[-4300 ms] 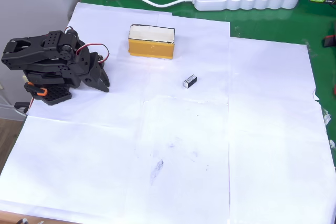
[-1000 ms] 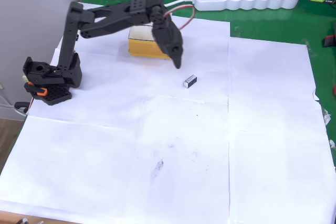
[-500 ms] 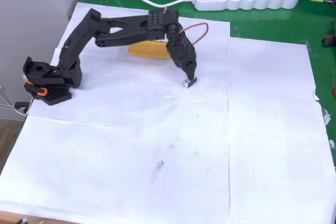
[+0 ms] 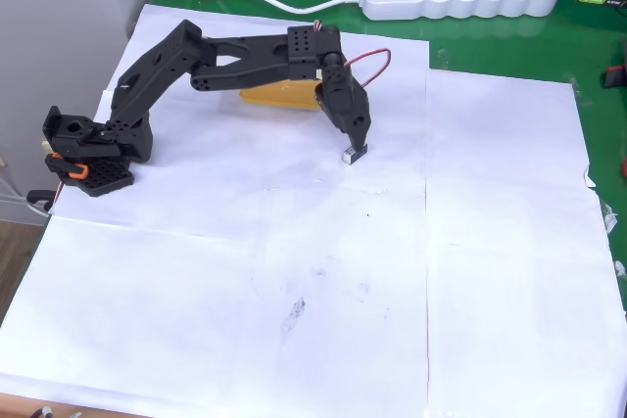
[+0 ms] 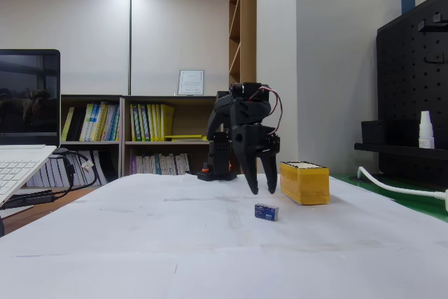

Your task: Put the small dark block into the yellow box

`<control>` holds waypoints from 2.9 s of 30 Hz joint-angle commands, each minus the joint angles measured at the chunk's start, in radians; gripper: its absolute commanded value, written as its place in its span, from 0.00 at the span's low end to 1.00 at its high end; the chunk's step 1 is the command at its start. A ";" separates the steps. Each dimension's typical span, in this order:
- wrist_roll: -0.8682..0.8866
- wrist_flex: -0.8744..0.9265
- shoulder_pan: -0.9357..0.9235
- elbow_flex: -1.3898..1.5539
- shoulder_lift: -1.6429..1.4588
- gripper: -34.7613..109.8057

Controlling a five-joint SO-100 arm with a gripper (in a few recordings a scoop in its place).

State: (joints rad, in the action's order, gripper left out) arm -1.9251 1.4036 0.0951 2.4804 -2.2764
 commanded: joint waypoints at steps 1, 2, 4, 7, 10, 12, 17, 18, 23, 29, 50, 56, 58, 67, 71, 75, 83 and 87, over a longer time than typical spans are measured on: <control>-0.428 -0.020 0.017 0.104 -0.005 0.37; -0.428 -0.021 0.017 0.112 -0.012 0.37; -0.434 -0.023 0.012 0.123 -0.026 0.37; -0.442 -0.040 0.009 0.130 -0.048 0.37; -0.443 -0.072 0.008 0.132 -0.061 0.37; -0.446 -0.074 0.005 0.137 -0.071 0.37; -0.443 -0.080 0.005 0.137 -0.081 0.37; -0.442 -0.081 0.006 0.137 -0.084 0.37; -0.437 -0.086 0.009 0.135 -0.097 0.33; -0.422 -0.089 0.017 0.135 -0.109 0.30; -0.276 -0.020 0.043 0.130 0.014 0.24; -0.199 -0.009 0.035 0.129 0.167 0.24; -0.164 -0.003 0.031 0.156 0.236 0.24; -0.005 0.213 0.091 0.431 0.408 0.24; 0.072 0.333 0.153 0.492 0.474 0.24; 0.144 0.476 0.230 0.472 0.534 0.24; 0.244 0.549 0.341 0.268 0.606 0.24; 0.249 0.549 0.373 0.156 0.606 0.24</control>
State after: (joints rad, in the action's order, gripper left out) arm -1.6797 1.8423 0.4326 2.6691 -1.7549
